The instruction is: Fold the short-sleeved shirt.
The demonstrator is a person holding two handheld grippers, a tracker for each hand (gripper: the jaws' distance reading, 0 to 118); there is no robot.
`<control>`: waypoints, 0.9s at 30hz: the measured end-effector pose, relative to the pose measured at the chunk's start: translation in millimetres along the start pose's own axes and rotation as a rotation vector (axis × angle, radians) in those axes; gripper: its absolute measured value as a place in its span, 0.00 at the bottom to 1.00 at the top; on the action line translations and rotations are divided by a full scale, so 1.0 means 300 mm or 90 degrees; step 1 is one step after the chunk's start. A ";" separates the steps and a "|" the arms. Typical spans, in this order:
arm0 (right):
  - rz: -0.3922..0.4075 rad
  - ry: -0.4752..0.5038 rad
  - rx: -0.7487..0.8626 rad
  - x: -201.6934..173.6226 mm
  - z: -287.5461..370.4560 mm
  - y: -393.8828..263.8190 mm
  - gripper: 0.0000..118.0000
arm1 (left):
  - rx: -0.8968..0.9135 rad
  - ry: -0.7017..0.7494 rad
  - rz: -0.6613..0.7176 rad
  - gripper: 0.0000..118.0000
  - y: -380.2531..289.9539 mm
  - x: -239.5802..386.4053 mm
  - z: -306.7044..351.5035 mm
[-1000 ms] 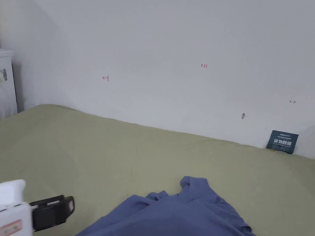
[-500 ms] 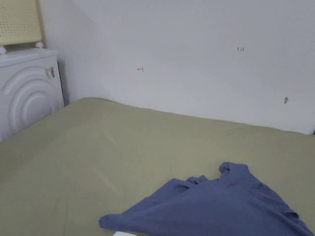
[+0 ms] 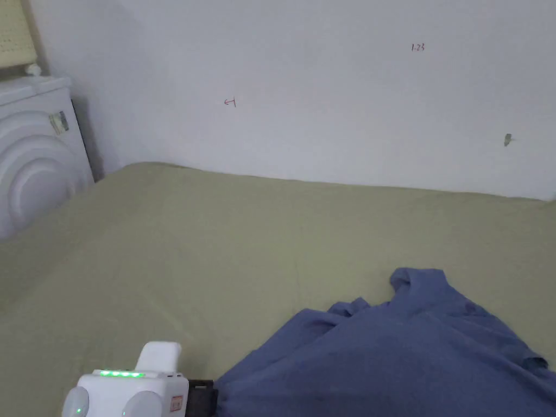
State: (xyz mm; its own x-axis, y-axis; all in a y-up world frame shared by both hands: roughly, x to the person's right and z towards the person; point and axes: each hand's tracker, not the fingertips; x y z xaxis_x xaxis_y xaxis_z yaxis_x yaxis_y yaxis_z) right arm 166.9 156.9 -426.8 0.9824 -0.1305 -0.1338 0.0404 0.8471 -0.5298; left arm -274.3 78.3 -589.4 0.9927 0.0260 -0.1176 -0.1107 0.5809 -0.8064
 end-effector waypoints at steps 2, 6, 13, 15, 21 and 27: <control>-0.015 0.011 -0.013 0.010 -0.006 0.008 0.00 | -0.065 0.001 0.027 0.73 -0.003 -0.005 -0.066; -0.021 0.012 -0.012 0.054 -0.052 0.070 0.00 | 0.039 -0.067 0.009 0.00 -0.037 0.022 0.022; -0.017 0.061 -0.063 0.300 -0.585 0.493 0.90 | 0.041 -0.034 -0.029 0.00 -0.030 0.100 0.056; 0.003 0.078 -0.123 0.386 -0.797 0.594 0.91 | 0.031 -0.038 -0.018 0.00 -0.024 0.074 0.037; 0.093 -0.006 -0.324 0.533 -1.318 0.723 0.91 | 0.013 -0.032 0.016 0.00 -0.039 0.022 -0.005; 0.160 0.027 -0.436 0.532 -1.466 0.659 0.90 | -0.005 -0.039 0.003 0.00 -0.034 0.035 -0.021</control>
State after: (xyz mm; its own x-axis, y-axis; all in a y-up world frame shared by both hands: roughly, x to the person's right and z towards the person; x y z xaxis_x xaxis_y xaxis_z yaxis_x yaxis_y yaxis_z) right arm 251.3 77.2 -921.2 0.9387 -0.0066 -0.3447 -0.3216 0.3436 -0.8823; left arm -263.0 67.5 -586.1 0.9931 0.0784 -0.0868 -0.1162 0.5736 -0.8109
